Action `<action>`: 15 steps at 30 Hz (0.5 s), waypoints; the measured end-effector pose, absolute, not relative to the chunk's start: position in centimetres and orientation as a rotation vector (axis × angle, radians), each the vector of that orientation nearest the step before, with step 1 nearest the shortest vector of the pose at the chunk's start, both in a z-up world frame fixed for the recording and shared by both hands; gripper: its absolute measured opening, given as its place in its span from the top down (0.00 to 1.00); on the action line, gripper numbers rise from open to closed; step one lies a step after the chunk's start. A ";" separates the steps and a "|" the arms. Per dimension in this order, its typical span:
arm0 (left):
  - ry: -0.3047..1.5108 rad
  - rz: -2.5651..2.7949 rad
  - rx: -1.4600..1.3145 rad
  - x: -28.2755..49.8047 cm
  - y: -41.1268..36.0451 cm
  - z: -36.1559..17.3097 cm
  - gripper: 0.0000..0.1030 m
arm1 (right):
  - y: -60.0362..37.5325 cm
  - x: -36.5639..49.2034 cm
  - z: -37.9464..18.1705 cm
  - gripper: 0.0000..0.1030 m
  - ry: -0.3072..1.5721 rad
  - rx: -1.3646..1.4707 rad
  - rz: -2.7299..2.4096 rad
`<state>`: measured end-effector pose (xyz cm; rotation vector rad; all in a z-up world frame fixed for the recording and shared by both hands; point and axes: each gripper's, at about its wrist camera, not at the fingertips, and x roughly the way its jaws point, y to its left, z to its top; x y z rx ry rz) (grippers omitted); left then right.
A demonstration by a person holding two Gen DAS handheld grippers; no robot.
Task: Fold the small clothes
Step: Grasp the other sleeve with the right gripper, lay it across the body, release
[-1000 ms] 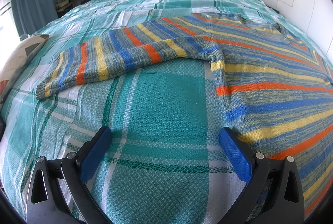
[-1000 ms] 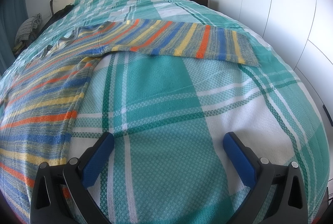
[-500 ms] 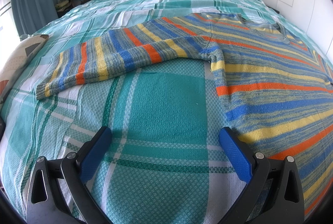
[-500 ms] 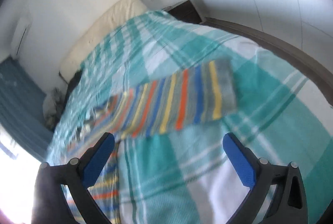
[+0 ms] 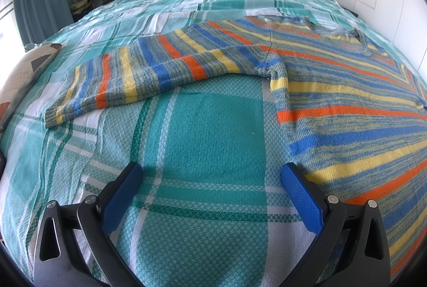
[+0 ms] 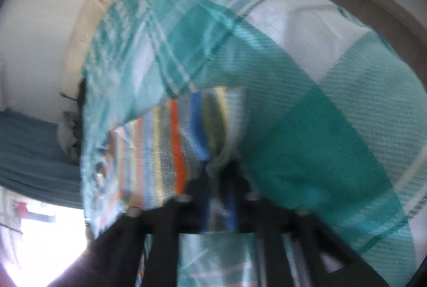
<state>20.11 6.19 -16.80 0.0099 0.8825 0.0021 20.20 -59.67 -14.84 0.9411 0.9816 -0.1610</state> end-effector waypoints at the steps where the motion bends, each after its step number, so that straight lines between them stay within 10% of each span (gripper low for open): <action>1: 0.879 0.000 0.006 20.0 6.3 -16.8 0.00 | -59.5 20.1 -14.2 0.94 0.963 0.947 -0.188; 10: 0.877 -0.005 -0.001 19.9 6.2 -16.7 0.00 | -36.8 29.3 0.2 0.92 0.878 0.498 0.228; 12: 0.877 -0.006 -0.001 19.9 6.1 -16.7 0.00 | -32.0 31.3 -0.3 0.74 0.887 0.583 0.424; 14: 0.877 -0.005 0.000 19.9 6.1 -16.7 0.00 | -28.3 32.9 -1.9 0.12 0.945 0.656 0.533; 15: 0.877 -0.005 -0.001 19.9 6.1 -16.7 0.00 | -27.3 32.9 -2.4 0.12 0.930 0.659 0.555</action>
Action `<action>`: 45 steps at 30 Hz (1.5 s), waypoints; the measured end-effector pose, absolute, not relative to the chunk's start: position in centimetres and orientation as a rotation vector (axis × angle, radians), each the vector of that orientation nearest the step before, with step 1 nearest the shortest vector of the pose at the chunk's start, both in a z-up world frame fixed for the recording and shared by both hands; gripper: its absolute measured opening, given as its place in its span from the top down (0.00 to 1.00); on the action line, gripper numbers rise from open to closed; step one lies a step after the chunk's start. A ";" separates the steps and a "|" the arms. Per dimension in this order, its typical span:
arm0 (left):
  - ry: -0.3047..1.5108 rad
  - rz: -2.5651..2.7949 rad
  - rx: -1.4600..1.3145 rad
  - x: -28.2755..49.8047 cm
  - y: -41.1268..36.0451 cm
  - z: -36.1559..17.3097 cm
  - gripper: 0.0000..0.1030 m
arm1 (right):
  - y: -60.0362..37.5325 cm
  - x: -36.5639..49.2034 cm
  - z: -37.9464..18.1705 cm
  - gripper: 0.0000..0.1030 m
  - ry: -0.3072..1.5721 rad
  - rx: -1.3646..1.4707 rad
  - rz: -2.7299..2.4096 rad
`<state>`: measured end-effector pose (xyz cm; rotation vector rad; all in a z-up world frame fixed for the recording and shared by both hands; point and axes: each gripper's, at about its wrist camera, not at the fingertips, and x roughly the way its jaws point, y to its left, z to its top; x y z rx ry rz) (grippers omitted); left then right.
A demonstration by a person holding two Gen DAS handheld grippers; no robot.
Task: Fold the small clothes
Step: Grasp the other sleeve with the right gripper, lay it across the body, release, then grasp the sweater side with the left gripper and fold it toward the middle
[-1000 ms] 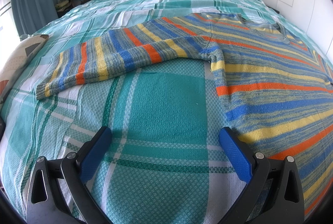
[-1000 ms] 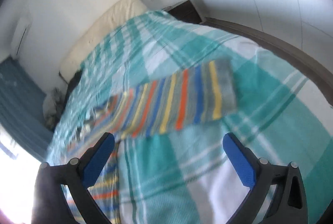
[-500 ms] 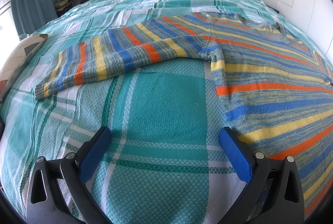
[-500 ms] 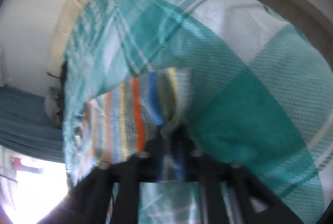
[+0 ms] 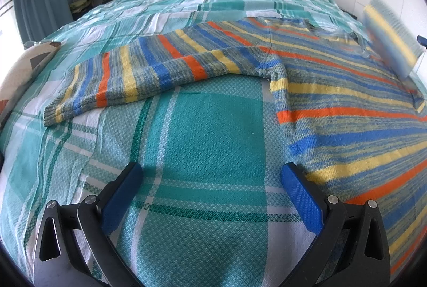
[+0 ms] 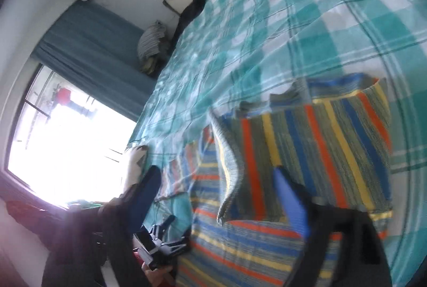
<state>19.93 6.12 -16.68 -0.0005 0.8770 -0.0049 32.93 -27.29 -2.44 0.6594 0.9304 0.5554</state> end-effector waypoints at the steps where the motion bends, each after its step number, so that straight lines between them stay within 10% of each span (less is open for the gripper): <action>1: 0.877 -0.005 0.000 19.9 6.1 -16.7 0.00 | -26.8 32.5 -3.0 0.12 0.924 0.655 0.566; 6: 0.877 -0.005 -0.002 19.9 6.1 -16.7 0.00 | -29.3 31.0 -12.0 0.14 1.121 0.644 0.330; 8: 0.877 -0.005 -0.001 19.9 6.1 -16.7 0.00 | -32.8 28.4 -14.8 0.53 1.140 0.553 0.161; 9: 0.877 -0.004 0.001 19.9 6.0 -16.7 0.00 | -33.8 27.3 -14.6 0.55 1.100 0.554 0.159; 17: 0.910 0.046 -0.015 20.1 5.8 -16.6 0.00 | -33.1 16.6 -11.9 0.14 1.015 0.240 0.184; 30: 0.953 0.179 -0.357 20.9 18.0 -9.3 0.00 | -31.9 11.7 -15.7 0.00 0.883 0.076 0.095; 37: 1.150 0.266 -0.637 27.0 27.3 -14.7 0.02 | -31.7 11.6 -15.7 0.00 0.874 0.048 0.080; 39: 1.104 0.270 -0.589 27.7 26.7 -14.4 0.25 | -31.8 11.5 -15.7 0.00 0.870 0.049 0.081; 40: 1.102 0.266 -0.553 28.1 26.2 -14.2 0.84 | -31.8 11.5 -15.7 0.00 0.868 0.049 0.081; 41: 1.119 0.252 -0.543 28.5 25.7 -14.1 0.96 | -31.8 11.5 -15.7 0.00 0.868 0.049 0.081; 45: 1.015 0.179 -0.432 29.4 22.2 -8.3 0.98 | -31.8 11.5 -15.8 0.00 0.868 0.051 0.082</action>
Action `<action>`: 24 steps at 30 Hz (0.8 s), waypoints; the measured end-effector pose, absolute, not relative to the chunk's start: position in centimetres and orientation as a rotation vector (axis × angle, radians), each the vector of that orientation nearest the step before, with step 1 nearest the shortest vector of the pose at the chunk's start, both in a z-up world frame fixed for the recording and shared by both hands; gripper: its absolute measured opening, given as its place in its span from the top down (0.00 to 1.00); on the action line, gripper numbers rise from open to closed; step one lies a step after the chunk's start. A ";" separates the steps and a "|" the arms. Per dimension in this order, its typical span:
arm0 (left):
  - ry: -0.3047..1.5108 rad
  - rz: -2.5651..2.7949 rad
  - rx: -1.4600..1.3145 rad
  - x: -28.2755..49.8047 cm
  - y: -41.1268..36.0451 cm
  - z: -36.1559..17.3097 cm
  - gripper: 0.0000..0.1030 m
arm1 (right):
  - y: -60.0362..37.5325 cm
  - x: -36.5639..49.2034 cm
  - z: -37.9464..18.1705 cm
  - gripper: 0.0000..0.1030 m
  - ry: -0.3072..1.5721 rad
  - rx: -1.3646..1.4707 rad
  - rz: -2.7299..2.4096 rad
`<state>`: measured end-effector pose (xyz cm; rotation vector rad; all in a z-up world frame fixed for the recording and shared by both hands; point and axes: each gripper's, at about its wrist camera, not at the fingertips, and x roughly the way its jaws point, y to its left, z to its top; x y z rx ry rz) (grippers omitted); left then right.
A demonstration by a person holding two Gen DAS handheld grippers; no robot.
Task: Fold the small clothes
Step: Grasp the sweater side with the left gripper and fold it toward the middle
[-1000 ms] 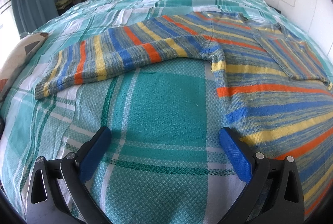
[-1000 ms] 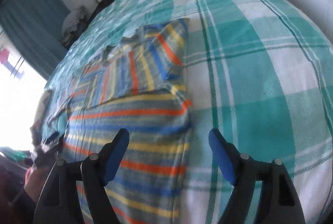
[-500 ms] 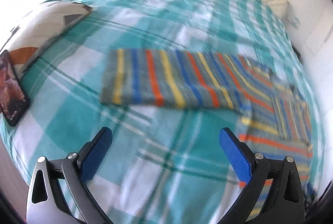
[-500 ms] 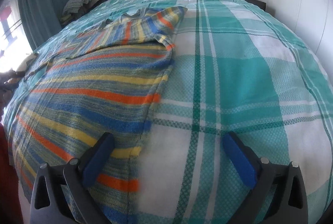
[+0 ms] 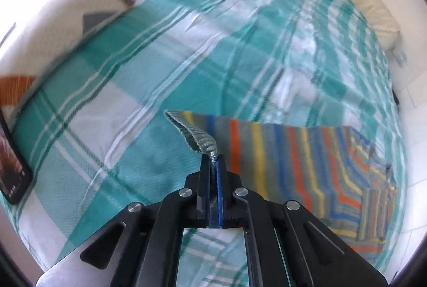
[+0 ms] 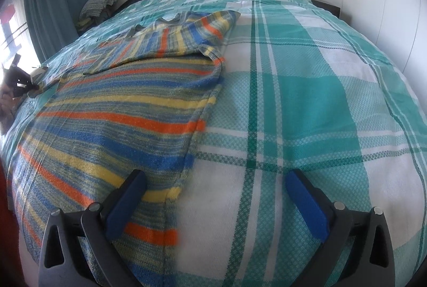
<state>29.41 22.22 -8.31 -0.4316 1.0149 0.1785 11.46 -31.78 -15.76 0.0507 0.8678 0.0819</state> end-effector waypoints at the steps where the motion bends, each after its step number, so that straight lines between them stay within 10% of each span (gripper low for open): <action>1: 0.982 0.128 -0.378 29.7 20.1 -6.0 0.98 | -31.8 11.5 -15.8 0.00 0.868 0.049 0.082; 10: 0.844 -0.409 -0.089 29.9 -3.5 4.0 0.96 | -31.8 11.5 -15.9 0.00 0.871 0.048 0.083; 12: 0.887 -0.502 -0.054 29.9 -7.5 2.2 0.70 | -31.8 11.5 -15.9 0.00 0.870 0.048 0.083; 14: 0.956 -0.464 0.023 29.8 -10.1 -0.5 0.11 | -31.8 11.5 -15.9 0.00 0.870 0.048 0.083; 24: 1.088 -0.162 0.064 19.0 1.6 -14.8 0.01 | -31.9 11.6 -15.8 0.00 0.877 0.048 0.085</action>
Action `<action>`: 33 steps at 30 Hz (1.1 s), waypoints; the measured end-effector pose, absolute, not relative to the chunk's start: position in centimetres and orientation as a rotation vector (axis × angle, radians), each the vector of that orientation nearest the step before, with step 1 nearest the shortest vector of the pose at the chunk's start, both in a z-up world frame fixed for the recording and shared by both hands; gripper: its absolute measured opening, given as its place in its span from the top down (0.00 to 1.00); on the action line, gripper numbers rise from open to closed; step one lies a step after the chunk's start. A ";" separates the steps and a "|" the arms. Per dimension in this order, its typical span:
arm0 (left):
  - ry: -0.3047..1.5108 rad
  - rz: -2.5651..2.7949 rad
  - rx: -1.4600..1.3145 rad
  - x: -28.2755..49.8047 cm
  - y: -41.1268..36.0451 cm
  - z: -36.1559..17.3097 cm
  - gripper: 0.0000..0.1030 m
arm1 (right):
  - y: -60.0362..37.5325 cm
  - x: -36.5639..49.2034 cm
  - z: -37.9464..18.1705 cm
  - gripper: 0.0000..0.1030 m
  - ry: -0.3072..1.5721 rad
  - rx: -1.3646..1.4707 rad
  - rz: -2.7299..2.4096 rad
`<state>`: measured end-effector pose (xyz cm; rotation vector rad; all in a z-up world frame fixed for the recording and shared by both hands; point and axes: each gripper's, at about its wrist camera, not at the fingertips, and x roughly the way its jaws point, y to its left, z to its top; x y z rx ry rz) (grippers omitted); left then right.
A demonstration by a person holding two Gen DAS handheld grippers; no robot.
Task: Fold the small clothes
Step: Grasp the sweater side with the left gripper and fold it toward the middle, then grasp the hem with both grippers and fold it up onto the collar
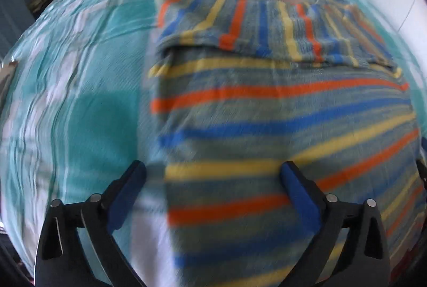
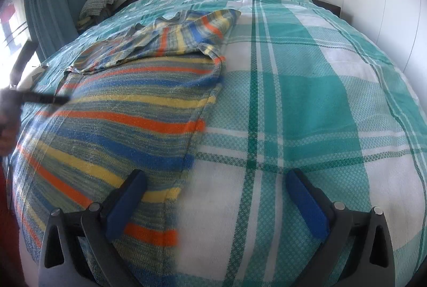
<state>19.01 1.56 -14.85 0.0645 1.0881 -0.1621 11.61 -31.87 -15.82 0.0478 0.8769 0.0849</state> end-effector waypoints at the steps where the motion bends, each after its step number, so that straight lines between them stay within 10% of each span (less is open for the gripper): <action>1: 1.080 -0.140 0.047 17.2 3.2 -14.5 0.00 | -31.9 11.6 -15.7 0.00 0.882 0.048 0.084; 10: 0.922 -0.050 -0.099 11.0 9.4 -10.2 0.01 | -33.0 9.2 -10.7 0.00 0.824 0.131 -0.007; 24: 1.388 -0.156 -0.041 6.7 6.1 -15.8 0.03 | -36.6 6.0 -11.1 0.03 1.207 0.418 0.139; 30: 1.402 -0.177 0.028 6.6 4.1 -15.7 0.22 | -32.5 3.8 -14.3 0.37 1.455 0.435 0.315; 33: 1.439 -0.190 0.033 5.4 3.8 -15.2 0.81 | -30.7 3.1 -15.2 0.94 1.481 0.394 0.340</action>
